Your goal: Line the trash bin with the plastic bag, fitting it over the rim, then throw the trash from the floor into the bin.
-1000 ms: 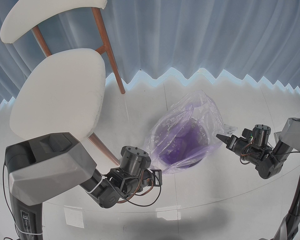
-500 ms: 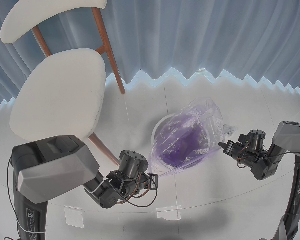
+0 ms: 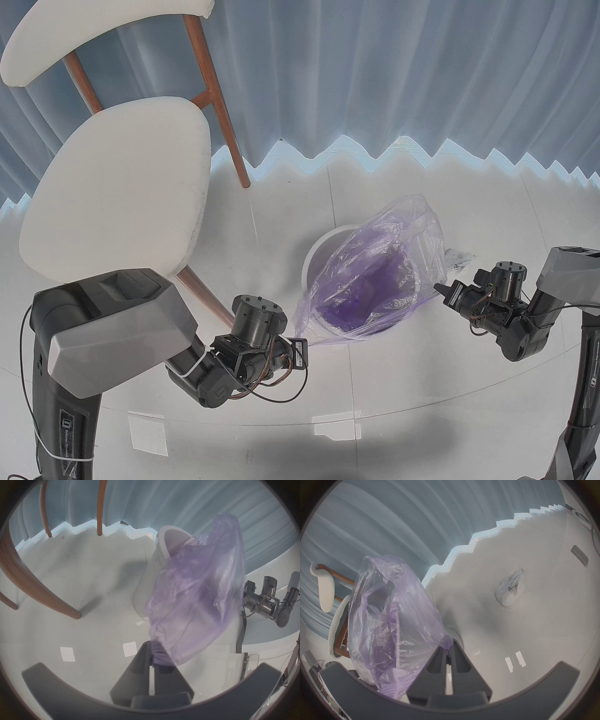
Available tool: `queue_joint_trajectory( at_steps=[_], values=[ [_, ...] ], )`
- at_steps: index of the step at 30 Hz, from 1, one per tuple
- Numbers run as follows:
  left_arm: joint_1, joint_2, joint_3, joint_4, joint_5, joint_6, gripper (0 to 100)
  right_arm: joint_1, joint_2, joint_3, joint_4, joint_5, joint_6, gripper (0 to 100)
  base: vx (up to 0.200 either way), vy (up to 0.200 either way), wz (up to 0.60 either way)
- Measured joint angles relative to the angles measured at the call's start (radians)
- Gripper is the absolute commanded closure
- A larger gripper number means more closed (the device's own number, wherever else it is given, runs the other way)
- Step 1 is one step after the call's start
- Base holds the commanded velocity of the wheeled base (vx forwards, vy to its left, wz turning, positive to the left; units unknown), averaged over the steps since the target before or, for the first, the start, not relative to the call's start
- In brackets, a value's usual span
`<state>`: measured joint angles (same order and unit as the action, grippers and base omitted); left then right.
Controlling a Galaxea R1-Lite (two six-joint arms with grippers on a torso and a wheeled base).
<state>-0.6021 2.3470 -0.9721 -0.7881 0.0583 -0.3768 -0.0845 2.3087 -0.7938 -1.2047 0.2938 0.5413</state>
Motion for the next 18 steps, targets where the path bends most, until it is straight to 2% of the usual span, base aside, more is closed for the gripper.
queue_joint_trajectory(
  at_steps=[14, 18],
  values=[
    [-0.003, 0.017, 0.001, -0.011, 0.009, -0.001, 100, -0.001, 0.036, -0.017, -0.001, -0.004, 0.001, 100, 0.000, 0.000, 0.00],
    [0.012, 0.017, -0.008, -0.027, 0.020, -0.008, 100, -0.001, 0.048, -0.027, -0.054, -0.013, 0.008, 100, 0.000, 0.000, 0.00]
  ],
)
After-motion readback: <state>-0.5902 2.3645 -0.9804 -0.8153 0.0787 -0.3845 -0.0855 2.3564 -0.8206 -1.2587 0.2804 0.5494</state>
